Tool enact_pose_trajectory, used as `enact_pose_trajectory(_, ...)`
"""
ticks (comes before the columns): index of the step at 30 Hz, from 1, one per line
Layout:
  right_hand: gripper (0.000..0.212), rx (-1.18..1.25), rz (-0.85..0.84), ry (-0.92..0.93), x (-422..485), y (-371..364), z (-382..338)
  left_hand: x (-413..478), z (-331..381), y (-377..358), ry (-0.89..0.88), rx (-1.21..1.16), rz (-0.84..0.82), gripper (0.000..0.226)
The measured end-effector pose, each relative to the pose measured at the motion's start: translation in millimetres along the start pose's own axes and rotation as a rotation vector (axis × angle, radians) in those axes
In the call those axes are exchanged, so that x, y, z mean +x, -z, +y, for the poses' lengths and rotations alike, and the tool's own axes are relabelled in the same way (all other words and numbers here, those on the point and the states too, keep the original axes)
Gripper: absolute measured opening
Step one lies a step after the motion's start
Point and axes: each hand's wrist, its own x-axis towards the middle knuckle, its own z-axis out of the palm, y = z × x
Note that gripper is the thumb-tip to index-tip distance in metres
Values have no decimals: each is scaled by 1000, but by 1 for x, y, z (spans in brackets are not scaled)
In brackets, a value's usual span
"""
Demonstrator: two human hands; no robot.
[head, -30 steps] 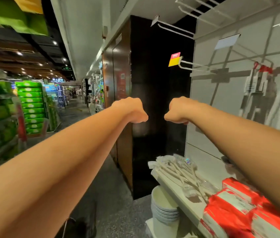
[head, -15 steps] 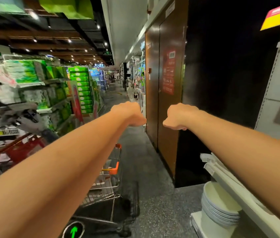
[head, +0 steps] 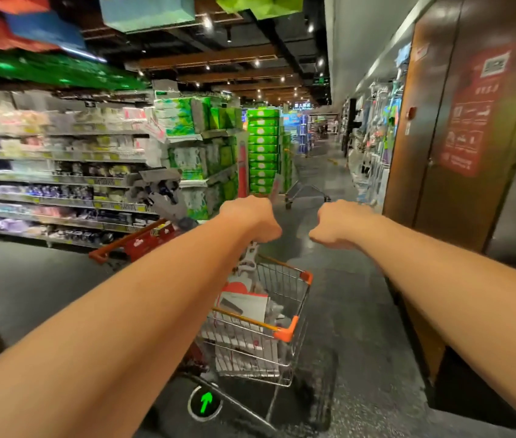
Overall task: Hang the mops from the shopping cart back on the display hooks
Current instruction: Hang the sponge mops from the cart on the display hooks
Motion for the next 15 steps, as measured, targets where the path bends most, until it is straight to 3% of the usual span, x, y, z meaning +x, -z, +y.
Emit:
enact_pose_trajectory(7, 35, 28, -11, 155, 69, -28, -4, 45, -16, -27, 150, 6, -56, 23)
enact_pose_trajectory(15, 35, 30, -43, 252, 119, -51, -25, 83, -54, -54, 253, -21, -101, 27)
